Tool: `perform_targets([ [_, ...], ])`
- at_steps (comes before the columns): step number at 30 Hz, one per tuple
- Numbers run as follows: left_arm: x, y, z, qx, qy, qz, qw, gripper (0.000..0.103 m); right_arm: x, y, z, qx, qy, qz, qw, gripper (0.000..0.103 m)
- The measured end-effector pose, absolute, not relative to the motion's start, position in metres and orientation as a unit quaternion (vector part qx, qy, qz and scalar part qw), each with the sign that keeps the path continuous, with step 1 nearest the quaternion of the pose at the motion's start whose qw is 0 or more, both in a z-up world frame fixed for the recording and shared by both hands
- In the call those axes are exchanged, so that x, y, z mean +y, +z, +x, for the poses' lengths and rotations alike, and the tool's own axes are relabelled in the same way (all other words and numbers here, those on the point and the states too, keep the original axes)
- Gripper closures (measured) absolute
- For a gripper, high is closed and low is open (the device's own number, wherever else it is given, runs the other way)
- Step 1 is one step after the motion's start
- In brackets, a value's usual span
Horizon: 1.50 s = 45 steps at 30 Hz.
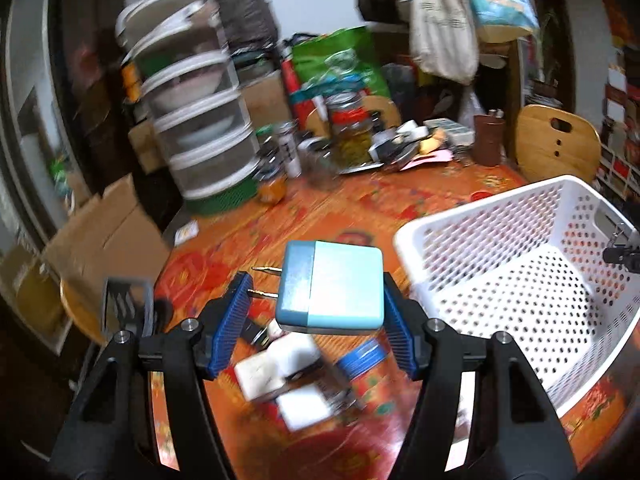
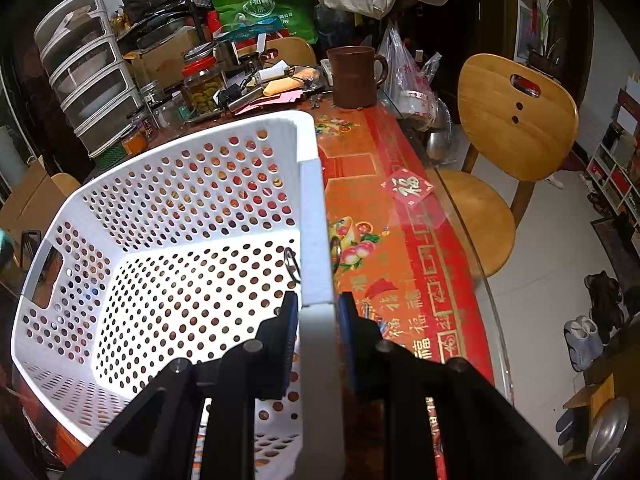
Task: Organize rigid objects
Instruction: 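Carry the light blue charger into the basket and open the left tool, then grasp the black toy car with the left tool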
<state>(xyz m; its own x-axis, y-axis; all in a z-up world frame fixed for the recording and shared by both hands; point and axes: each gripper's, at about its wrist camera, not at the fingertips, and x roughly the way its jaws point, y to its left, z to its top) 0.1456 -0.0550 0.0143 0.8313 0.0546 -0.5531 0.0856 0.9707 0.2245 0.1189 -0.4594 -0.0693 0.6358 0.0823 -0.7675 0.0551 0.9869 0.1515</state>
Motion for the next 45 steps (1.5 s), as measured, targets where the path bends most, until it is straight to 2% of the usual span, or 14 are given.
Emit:
perform_targets([
  [10,-0.148,0.018,0.179,0.314,-0.064,0.161,0.934,0.042,-0.459,-0.069,0.118,0.426,0.005,0.082,0.901,0.084],
  [23,-0.187,-0.021,0.197,0.383,-0.104,0.18,0.9,0.042,-0.461,-0.069,0.119,0.428,0.011,0.088,0.899,0.084],
  [25,-0.183,-0.019,0.197,0.379,-0.114,0.167,0.903,0.028,-0.461,-0.069,0.119,0.428,0.009,0.089,0.899,0.084],
  [26,-0.178,-0.016,0.194,0.371,-0.113,0.161,0.908,0.012,-0.461,-0.069,0.119,0.429,0.008,0.089,0.899,0.084],
  [27,-0.174,-0.012,0.191,0.362,-0.112,0.157,0.912,0.004,-0.46,-0.069,0.119,0.429,0.007,0.088,0.899,0.084],
  [28,-0.168,-0.008,0.187,0.351,-0.109,0.154,0.917,0.002,-0.46,-0.069,0.119,0.429,0.005,0.088,0.899,0.085],
  [33,-0.127,0.012,0.17,0.329,-0.101,0.125,0.931,0.002,-0.459,-0.068,0.12,0.431,-0.001,0.085,0.898,0.087],
  [39,-0.026,0.028,0.17,0.316,-0.029,0.071,0.946,0.001,-0.459,-0.068,0.12,0.428,-0.007,0.082,0.9,0.088],
  [45,0.079,-0.044,0.235,0.43,0.05,-0.003,0.901,0.003,-0.46,-0.068,0.12,0.428,-0.01,0.082,0.9,0.088],
])
